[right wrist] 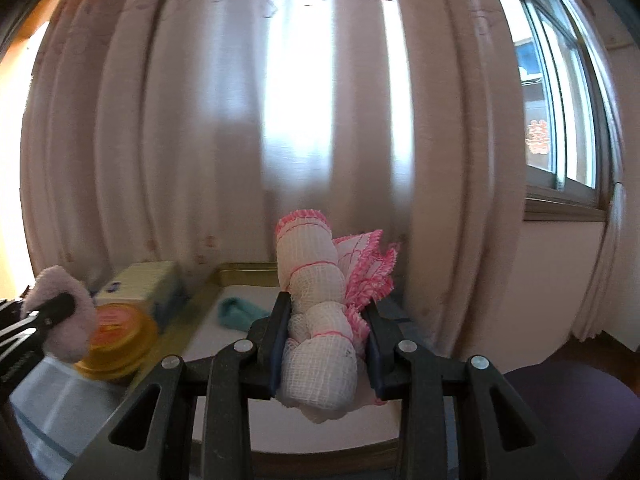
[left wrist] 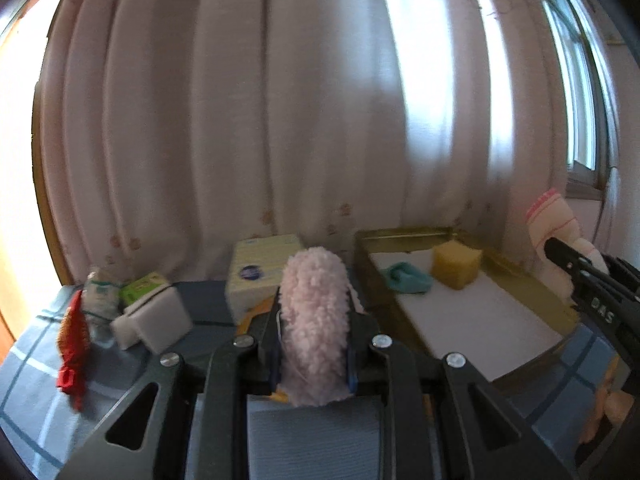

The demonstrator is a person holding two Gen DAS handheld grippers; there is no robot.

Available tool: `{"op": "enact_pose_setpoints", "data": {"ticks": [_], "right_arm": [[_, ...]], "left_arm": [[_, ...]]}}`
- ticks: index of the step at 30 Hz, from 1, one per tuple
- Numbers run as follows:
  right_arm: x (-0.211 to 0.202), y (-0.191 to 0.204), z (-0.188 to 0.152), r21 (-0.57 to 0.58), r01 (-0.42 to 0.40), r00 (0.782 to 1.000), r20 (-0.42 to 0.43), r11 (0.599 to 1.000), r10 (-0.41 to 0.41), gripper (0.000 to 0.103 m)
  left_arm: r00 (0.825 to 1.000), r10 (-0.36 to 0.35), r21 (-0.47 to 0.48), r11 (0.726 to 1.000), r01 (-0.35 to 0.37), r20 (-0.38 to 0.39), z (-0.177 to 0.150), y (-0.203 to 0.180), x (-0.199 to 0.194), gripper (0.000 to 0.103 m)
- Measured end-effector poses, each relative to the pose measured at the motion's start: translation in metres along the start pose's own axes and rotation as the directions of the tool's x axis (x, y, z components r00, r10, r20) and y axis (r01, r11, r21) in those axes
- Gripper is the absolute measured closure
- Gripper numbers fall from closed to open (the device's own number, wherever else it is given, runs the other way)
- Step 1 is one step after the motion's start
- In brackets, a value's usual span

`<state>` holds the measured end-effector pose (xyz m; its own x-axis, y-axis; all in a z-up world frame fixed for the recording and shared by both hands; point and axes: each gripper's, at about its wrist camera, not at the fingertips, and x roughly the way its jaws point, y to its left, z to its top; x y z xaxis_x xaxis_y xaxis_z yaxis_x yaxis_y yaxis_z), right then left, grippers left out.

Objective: Organize soft objects
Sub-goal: 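Carry the pink puff and rolled towel with both tools over the gold tray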

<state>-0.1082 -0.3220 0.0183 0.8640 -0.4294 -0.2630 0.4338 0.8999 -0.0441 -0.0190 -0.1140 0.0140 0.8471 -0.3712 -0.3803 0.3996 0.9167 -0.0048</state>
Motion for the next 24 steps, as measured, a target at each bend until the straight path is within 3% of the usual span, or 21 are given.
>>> {"op": "enact_pose_setpoints", "data": {"ticks": [6, 14, 24], "right_arm": [[0.016, -0.021, 0.002, -0.006, 0.034, 0.999, -0.024, 0.999, -0.034, 0.068], [0.047, -0.022, 0.009, -0.037, 0.010, 0.998, -0.061, 0.999, -0.012, 0.068], [0.075, -0.018, 0.010, -0.045, -0.068, 0.987, -0.150, 0.997, 0.060, 0.067]], "left_arm": [[0.997, -0.075, 0.041, 0.996, 0.073, 0.029, 0.004, -0.031, 0.006, 0.082], [0.983, -0.181, 0.068, 0.981, 0.180, 0.018, 0.021, -0.078, 0.026, 0.082], [0.975, -0.174, 0.062, 0.981, 0.184, -0.140, 0.021, -0.124, 0.072, 0.082]]}}
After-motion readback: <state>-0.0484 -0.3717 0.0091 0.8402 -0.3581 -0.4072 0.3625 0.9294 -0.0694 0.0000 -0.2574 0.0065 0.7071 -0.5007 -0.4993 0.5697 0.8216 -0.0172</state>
